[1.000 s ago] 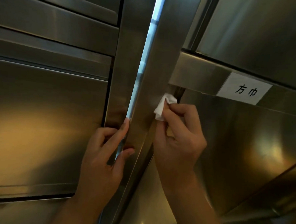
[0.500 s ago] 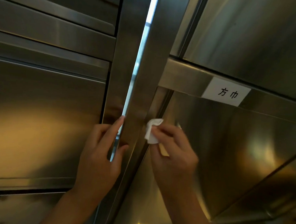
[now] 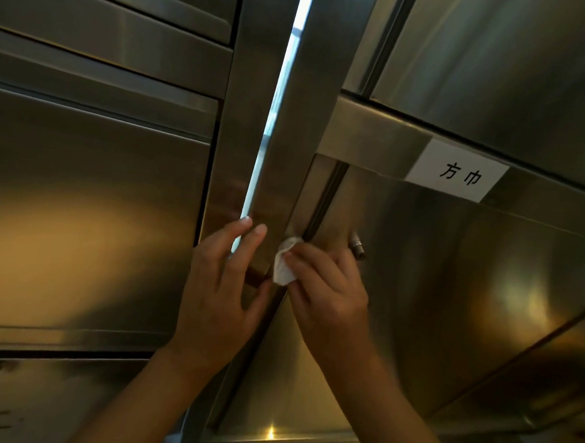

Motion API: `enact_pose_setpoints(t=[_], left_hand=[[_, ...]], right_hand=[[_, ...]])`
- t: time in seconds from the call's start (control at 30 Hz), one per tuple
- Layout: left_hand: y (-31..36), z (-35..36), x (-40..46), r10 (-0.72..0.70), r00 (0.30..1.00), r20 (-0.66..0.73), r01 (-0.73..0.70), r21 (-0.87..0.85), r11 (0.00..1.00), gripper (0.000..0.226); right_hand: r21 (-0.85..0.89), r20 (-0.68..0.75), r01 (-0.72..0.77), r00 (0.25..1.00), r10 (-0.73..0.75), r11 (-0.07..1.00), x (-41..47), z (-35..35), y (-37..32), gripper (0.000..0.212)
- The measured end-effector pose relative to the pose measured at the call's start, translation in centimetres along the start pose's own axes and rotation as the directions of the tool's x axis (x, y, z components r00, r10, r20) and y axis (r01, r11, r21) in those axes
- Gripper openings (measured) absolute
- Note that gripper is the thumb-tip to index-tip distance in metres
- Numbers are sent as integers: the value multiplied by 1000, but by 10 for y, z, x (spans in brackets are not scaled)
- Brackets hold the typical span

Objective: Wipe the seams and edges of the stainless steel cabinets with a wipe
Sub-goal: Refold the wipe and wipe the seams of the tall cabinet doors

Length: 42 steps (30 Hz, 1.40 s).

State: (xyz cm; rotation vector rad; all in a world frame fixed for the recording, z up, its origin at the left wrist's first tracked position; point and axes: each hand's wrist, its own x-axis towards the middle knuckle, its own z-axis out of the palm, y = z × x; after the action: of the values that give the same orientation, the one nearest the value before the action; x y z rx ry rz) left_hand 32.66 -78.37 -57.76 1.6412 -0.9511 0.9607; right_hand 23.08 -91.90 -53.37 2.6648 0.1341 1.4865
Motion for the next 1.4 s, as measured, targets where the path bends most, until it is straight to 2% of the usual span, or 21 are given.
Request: enact_pose_setpoints(t=[0.13,0.23,0.3,0.37,0.43,0.6,0.67,0.8,0.97,1.23,1.4], left_hand=[[-7,-5,-8,-89,994,70,89,-8,996,97],[-10,-9,-16,-50,988,148,44,42,998,116],[-10,-12,-18,-15,983,181,7,45,999,119],[-10,-16,-20,8,979,203,-15,30,999,114],[-10,-20,-22,17,974,226,-26,37,999,111],[-11,-24,-26,-3,973,232,-9,50,999,101],[-11,-25,-26,-12,973,232,3,42,999,98],[-17,-29,-32,-10,966,257,0,38,999,94],[-33,-37,-40,61,963,263,-79,57,995,80],[-24,-39,-54,14,976,216,-6,-39,999,64],[-27,-36,-60,-2,966,257,15,-50,999,65]], right_hand=[[56,85,-22,996,17,998,-34,17,-6,25],[79,144,-41,989,30,996,-50,24,-10,24],[102,179,-58,983,39,993,-49,22,-13,27],[128,200,-65,979,38,990,-42,14,-13,27],[145,149,-72,988,50,987,-28,-2,-13,25],[64,-195,-32,980,44,997,32,-54,-8,27],[85,-240,-59,968,78,995,53,-55,-4,26],[199,-196,-143,964,183,970,59,-21,-16,20],[286,-159,-238,944,291,928,17,11,-33,11],[383,-178,-316,897,405,868,-27,35,-50,11],[418,-66,-353,907,415,837,-63,56,-51,13]])
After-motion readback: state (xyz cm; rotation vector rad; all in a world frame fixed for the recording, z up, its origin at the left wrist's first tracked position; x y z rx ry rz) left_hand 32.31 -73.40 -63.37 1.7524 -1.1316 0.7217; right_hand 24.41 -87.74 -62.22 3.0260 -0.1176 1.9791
